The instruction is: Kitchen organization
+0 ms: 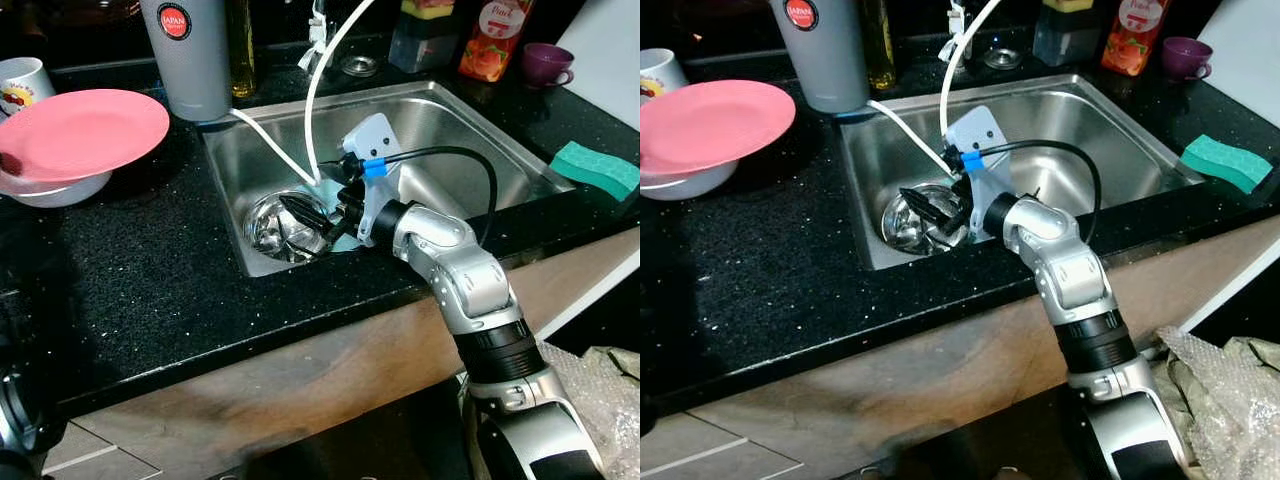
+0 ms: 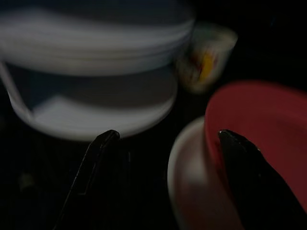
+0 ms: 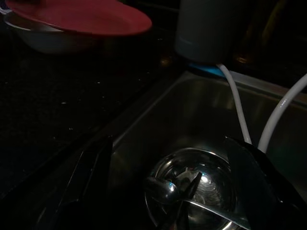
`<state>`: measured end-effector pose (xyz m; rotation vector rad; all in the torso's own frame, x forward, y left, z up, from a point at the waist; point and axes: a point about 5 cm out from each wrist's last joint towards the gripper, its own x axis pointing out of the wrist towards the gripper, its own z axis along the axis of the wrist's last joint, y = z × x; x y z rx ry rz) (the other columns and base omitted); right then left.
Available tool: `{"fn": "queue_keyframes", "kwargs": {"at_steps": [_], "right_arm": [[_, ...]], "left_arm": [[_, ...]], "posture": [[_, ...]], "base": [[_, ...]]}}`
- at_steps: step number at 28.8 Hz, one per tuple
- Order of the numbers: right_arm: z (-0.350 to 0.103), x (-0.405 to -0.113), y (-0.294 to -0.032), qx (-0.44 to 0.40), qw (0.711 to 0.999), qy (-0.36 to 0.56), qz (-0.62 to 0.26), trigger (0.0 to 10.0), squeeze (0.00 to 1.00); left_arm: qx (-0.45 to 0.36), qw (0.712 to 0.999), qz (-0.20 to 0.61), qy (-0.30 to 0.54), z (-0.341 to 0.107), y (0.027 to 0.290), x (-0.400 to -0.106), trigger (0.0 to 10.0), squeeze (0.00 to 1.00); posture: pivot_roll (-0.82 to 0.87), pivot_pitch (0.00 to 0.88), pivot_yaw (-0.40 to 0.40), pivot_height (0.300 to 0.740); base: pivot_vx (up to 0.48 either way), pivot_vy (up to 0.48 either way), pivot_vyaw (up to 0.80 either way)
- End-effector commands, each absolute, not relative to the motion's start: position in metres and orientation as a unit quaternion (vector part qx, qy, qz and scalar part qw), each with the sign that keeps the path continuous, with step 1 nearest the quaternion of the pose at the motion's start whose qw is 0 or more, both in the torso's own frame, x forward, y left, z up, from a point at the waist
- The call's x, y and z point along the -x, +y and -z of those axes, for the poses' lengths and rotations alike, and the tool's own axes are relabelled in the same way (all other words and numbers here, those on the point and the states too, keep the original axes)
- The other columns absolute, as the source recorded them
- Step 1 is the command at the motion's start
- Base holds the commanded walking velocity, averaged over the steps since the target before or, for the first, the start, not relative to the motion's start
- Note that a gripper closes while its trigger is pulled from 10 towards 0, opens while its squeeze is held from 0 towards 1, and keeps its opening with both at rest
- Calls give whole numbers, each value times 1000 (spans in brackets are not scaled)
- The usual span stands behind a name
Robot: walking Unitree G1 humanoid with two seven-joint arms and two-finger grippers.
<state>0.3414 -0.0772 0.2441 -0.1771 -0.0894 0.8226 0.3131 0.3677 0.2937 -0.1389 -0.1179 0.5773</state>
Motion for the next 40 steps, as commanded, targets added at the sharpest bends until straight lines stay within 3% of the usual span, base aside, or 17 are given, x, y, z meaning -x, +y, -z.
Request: {"fn": "queue_keyframes", "kwargs": {"at_steps": [1,4,7,13,17,18,19,20,23,25,26,27,28,32,40], "right_arm": [[-248,-342,-77,87,911,-51,-399,10000,0],[-248,-342,-77,87,911,-52,-399,10000,0],[-249,-342,-77,87,912,-53,-398,10000,0],[-249,-342,-78,86,913,-54,-395,10000,0],[-249,-342,-79,86,914,-54,-394,10000,0],[-249,-342,-80,86,914,-53,-394,10000,0],[-249,-342,-80,86,914,-53,-394,10000,0],[-249,-341,-80,86,914,-53,-393,10000,0],[-249,-341,-80,87,914,-53,-393,10000,0],[-248,-341,-81,87,914,-53,-392,10000,0],[-248,-341,-81,87,914,-53,-392,10000,0],[-248,-341,-81,86,914,-52,-392,10000,0],[-248,-341,-81,86,914,-52,-392,10000,0],[-247,-341,-81,87,913,-51,-394,10000,0],[-246,-341,-80,85,914,-50,-394,10000,0]], "left_arm": [[39,954,-283,-90,-310,367,-310,10000,0],[7,957,-259,-126,-325,357,-312,10000,0],[-101,964,-151,-195,-354,318,-318,10000,0],[-178,960,-42,-214,-360,280,-322,10000,0],[-321,922,83,-199,-354,241,-320,10000,0],[-366,904,119,-183,-347,231,-318,10000,137],[-399,889,157,-160,-339,223,-316,10000,1000],[-422,876,195,-132,-331,216,-313,10000,1000],[-451,862,211,-90,-323,217,-310,10000,1000],[-503,834,225,-19,-310,224,-305,10000,1000],[-527,821,220,9,-306,230,-303,10000,459],[-541,813,215,27,-303,235,-302,10000,459],[-556,805,205,35,-304,238,-301,10000,0],[-583,798,147,43,-312,252,-301,10000,0],[-614,775,127,81,-295,261,-303,10000,0]], "posture": [[46,100,-20,740],[46,100,-21,740],[46,98,-17,740],[45,97,-14,740],[45,98,-14,740],[45,98,-14,740],[44,96,-13,740],[44,96,-13,740],[42,95,-11,740],[41,94,-11,740],[43,91,-13,740],[43,91,-13,740],[45,91,-15,740],[47,86,-19,740],[48,84,-20,740]], "base": [[0,0,0],[0,0,0],[0,0,0],[0,0,0],[0,0,0],[0,0,0],[0,0,0],[0,0,0],[0,0,0],[0,0,0],[0,0,0],[0,0,0],[0,0,0],[0,0,0],[0,0,0]]}}
